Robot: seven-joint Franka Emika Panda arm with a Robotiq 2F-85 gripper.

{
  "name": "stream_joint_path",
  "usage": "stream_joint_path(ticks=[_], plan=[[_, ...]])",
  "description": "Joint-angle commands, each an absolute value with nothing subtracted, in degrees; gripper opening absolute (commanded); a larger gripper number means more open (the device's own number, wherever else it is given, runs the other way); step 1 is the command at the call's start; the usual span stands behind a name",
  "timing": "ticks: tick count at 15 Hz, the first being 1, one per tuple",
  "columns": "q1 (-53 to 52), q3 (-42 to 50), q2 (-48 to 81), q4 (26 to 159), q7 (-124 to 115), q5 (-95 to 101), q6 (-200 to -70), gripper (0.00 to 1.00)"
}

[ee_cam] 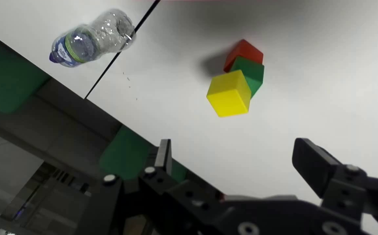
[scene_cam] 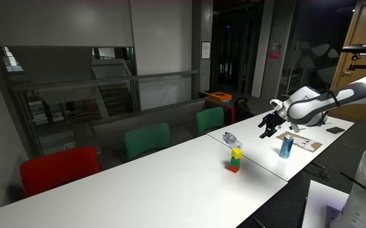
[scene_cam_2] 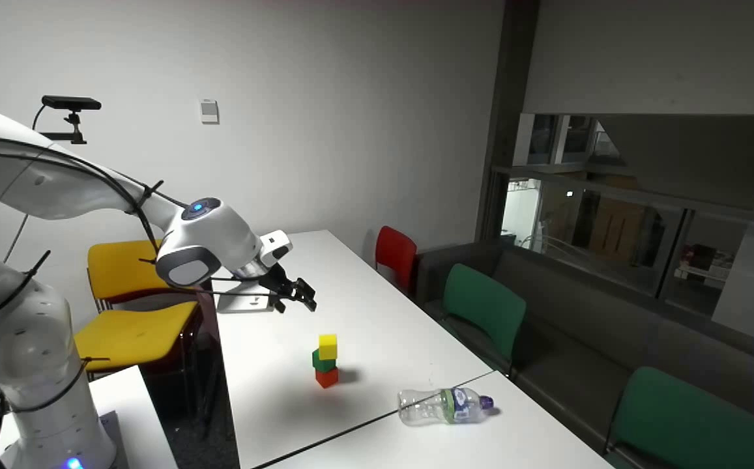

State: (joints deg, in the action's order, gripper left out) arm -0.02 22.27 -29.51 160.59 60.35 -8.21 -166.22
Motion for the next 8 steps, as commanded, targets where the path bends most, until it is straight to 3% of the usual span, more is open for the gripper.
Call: stream_joint_path(ticks=[1, 6, 8], plan=[[-8.4, 31.6, -38.2, 160.4, 66.7, -16.4, -163.8, 1.00], [-16.5, 40.1, -42.4, 159.7, 69.0, -24.3, -161.0, 1.00], [-15.3, 39.2, -41.2, 159.7, 63.8, -20.1, -161.8, 1.00]])
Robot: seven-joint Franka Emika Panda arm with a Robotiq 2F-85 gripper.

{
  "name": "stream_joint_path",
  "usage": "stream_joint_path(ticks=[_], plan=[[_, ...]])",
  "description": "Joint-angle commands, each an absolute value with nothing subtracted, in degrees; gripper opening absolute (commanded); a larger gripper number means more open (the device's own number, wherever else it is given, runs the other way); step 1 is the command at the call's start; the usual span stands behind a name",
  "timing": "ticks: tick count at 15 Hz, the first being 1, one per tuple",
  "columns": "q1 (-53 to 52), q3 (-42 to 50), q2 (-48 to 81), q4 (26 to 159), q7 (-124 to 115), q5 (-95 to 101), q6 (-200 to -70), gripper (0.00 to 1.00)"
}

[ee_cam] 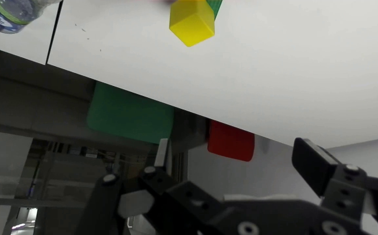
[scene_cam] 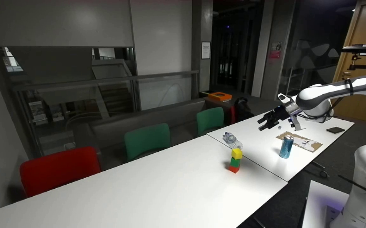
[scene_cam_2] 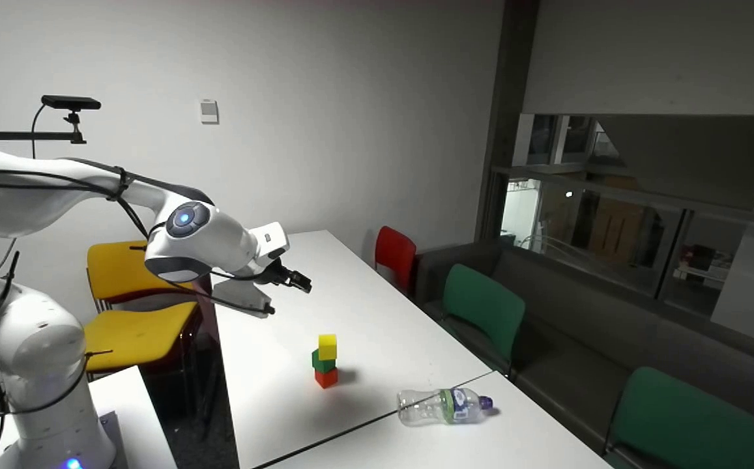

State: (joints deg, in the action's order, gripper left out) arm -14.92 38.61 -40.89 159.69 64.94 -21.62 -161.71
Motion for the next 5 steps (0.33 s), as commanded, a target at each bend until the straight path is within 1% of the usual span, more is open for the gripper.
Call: stream_joint_path(ticks=[1, 5], plan=[[-15.9, 39.8, -41.4, 159.7, 63.8, -20.3, -161.7, 1.00], [-16.2, 40.0, -41.4, 159.7, 63.8, -20.4, -161.7, 1.00]])
